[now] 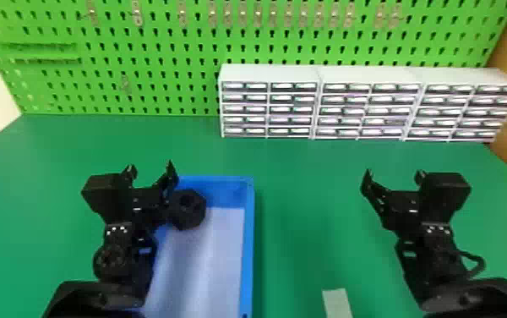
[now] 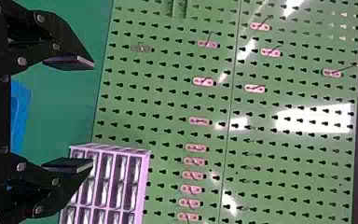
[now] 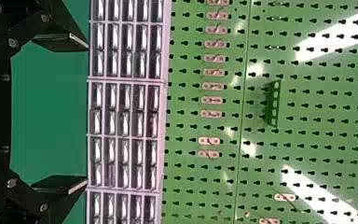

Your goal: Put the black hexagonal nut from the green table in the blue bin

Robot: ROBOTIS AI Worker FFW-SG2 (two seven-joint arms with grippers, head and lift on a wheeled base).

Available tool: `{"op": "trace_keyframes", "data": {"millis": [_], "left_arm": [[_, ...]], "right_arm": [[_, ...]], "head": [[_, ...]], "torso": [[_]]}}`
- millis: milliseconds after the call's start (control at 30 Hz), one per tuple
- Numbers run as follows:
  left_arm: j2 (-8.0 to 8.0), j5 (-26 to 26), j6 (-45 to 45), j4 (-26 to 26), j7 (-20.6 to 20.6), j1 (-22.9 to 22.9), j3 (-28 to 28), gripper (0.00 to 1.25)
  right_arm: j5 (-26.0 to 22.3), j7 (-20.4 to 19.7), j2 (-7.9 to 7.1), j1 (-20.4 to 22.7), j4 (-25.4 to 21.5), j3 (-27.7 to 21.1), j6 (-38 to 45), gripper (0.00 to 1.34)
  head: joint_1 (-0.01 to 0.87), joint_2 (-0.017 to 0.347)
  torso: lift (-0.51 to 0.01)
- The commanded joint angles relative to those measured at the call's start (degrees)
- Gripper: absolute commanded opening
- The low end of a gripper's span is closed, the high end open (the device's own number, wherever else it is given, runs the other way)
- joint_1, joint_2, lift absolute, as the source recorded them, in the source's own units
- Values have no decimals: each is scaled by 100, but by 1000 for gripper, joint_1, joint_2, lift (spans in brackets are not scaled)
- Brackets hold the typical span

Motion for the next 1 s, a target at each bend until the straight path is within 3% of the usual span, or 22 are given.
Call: {"op": "trace_keyframes", "data": {"millis": [0, 967], "left_arm": [[0, 3, 0, 8, 0, -3, -9, 742], [0, -6, 0, 8, 0, -30, -35, 742]], "right_arm": [[-5, 0, -1, 0, -8, -2, 0, 1060], [-40, 0, -1, 0, 1, -2, 0, 1060]], "head": [[657, 57], [657, 57]], "torso": [[-95], [-95]]}}
